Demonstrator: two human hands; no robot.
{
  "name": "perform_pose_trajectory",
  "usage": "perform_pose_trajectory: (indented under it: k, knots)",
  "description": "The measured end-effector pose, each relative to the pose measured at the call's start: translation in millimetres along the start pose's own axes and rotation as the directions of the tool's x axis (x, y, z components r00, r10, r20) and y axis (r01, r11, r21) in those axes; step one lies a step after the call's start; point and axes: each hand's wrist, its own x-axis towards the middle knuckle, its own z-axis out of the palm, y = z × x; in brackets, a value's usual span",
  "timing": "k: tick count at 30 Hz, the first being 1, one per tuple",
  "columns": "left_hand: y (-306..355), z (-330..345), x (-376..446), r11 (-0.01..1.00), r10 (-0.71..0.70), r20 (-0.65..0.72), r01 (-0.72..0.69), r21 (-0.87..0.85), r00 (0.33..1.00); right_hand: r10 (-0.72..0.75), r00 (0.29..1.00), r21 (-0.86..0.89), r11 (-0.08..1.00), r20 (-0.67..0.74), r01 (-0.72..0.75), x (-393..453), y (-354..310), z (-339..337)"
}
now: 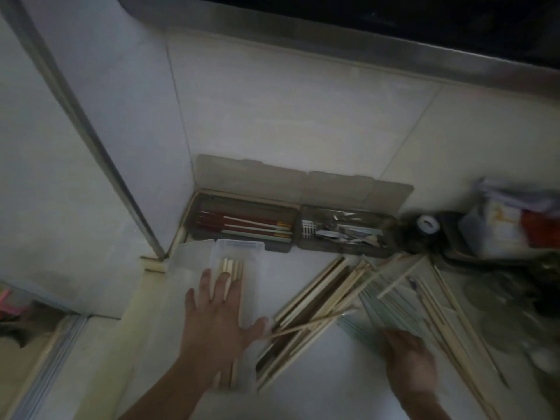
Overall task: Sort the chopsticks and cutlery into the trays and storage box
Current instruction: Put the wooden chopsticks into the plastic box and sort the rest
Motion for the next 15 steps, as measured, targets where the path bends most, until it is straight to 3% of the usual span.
perform_pose_trajectory:
  k: [9,15]
  knots:
    - [1,1,0,1.000,-0.016,-0.005,0.016,-0.015,1.000,0.229,0.962,0.055,0.969,0.149,-0.239,6,-8,-2]
    - [1,-3,-1,0.999,-0.035,0.015,0.036,-0.037,0.999,0.154,0.923,-0.101,0.987,0.352,-0.127,28,-10,-32]
